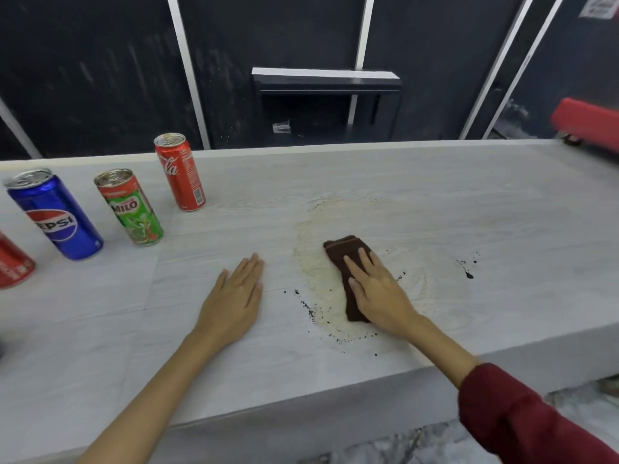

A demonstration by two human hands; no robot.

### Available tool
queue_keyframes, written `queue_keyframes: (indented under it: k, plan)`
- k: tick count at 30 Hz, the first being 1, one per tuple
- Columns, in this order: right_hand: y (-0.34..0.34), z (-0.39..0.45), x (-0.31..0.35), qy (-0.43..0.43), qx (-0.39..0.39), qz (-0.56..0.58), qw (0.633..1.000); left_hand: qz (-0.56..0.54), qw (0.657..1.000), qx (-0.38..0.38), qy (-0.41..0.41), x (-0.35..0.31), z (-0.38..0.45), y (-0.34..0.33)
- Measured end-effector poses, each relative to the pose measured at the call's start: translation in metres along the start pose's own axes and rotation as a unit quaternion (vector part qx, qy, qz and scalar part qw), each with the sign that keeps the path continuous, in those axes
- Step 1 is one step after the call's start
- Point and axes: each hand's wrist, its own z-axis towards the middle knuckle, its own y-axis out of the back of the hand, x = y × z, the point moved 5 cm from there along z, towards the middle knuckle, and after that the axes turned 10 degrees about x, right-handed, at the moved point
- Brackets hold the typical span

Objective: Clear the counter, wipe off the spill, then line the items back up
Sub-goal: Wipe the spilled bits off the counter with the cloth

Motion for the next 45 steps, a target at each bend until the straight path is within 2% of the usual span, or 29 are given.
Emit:
queue_keyframes:
  k: [3, 6, 9, 12, 17, 26, 30, 33, 36, 42, 45]
  plan:
    - [0.000, 0.018, 0.035, -0.016, -0.008, 0.044, 0.999, -0.032, 0.999, -0.017, 0.017, 0.007, -0.006, 0.008]
    - [-0.007, 0.022, 0.075, -0.016, 0.018, 0.074, 0.997, -0.046, 0.998, -0.023, 0.040, 0.022, -0.020, 0.013]
    - [-0.027, 0.005, 0.098, -0.005, 0.009, 0.035, 0.999, -0.028, 0.999, -0.016, 0.039, 0.028, -0.029, 0.013]
    - [-0.044, -0.020, 0.094, 0.019, -0.024, 0.008, 0.999, 0.001, 0.999, -0.016, 0.035, 0.021, -0.031, 0.010]
    - [-0.028, -0.050, 0.031, -0.010, -0.029, -0.020, 0.999, 0.017, 1.000, -0.002, 0.007, 0.004, -0.031, 0.002]
    - [0.022, -0.066, -0.120, -0.184, -0.082, 0.017, 0.979, 0.010, 1.000, 0.019, -0.010, -0.034, 0.000, -0.011]
    - [0.039, -0.049, -0.164, -0.220, -0.087, 0.006, 0.972, -0.004, 1.000, 0.009, -0.016, -0.031, 0.007, -0.010]
    - [0.049, -0.028, -0.177, -0.204, -0.075, 0.012, 0.976, 0.003, 1.000, 0.003, -0.013, -0.031, 0.007, -0.011]
    - [0.048, -0.007, -0.166, -0.152, -0.065, 0.007, 0.986, -0.006, 1.000, -0.009, -0.011, -0.031, 0.007, -0.010]
    - [0.026, -0.026, -0.120, 0.059, -0.046, -0.006, 0.997, -0.013, 1.000, -0.018, -0.014, -0.029, 0.008, -0.010]
    - [0.033, -0.053, -0.155, 0.062, -0.050, -0.007, 0.997, -0.015, 1.000, -0.018, -0.015, -0.026, 0.007, -0.010]
